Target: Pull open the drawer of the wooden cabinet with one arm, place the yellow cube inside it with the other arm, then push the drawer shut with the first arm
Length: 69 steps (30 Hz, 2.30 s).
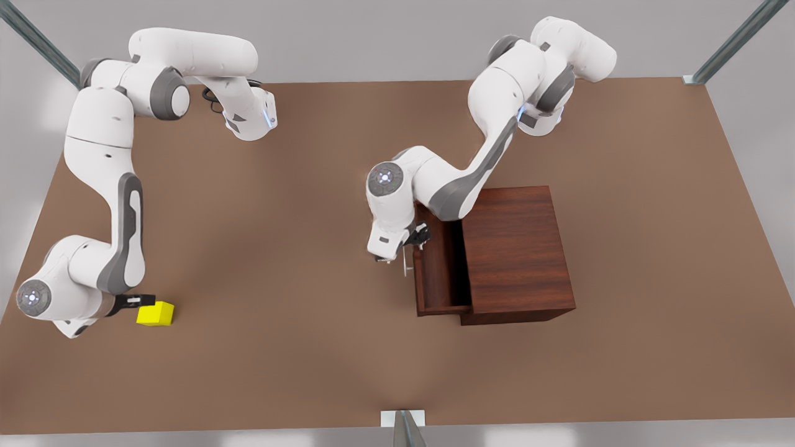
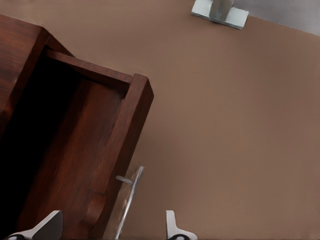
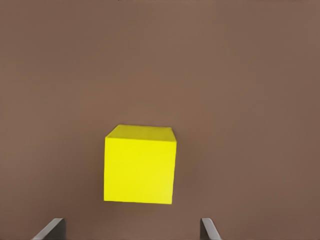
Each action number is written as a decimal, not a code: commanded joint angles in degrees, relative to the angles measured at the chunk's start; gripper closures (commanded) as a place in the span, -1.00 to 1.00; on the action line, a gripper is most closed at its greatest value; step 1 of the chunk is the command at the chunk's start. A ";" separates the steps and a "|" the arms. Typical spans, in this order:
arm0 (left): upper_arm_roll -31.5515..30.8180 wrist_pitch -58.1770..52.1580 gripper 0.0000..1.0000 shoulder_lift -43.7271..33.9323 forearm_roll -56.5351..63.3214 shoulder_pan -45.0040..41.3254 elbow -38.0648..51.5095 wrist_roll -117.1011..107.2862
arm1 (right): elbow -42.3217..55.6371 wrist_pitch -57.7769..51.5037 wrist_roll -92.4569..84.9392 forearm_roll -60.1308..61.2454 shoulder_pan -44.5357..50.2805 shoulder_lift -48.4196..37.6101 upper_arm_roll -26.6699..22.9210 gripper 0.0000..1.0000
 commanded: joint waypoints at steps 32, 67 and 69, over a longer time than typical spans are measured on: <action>-7.72 -18.33 -1.00 -33.82 -8.06 31.51 -34.37 59.42 | 4.82 7.09 -12.08 3.80 -0.84 10.83 0.08 -1.00; -7.72 -18.06 -1.00 -33.03 -9.03 31.78 -33.75 59.42 | 18.62 0.67 -22.19 1.42 41.96 0.72 15.11 -0.08; -7.63 -18.06 -1.00 -33.03 -9.12 31.78 -33.75 59.42 | 19.49 2.25 -22.19 1.42 44.33 2.30 15.38 -0.08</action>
